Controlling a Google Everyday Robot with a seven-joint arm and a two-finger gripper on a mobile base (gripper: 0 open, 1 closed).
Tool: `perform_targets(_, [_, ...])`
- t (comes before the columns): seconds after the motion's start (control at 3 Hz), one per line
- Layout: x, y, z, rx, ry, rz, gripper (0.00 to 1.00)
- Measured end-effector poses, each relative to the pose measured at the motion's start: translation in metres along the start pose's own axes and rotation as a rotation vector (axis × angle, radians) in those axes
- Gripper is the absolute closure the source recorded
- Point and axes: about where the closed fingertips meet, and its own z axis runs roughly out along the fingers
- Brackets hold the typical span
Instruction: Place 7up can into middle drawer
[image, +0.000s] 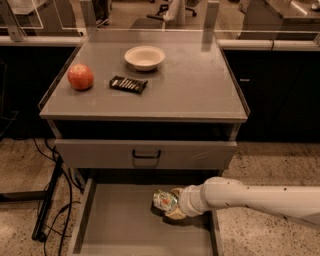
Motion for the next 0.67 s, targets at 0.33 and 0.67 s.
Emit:
perform_targets(0.33, [0.018,0.005,0.024,-0.030,-0.017,0.044,1.00])
perform_targets(0.67, [0.037,0.007,0.044,-0.075,-0.039,0.109,1.00])
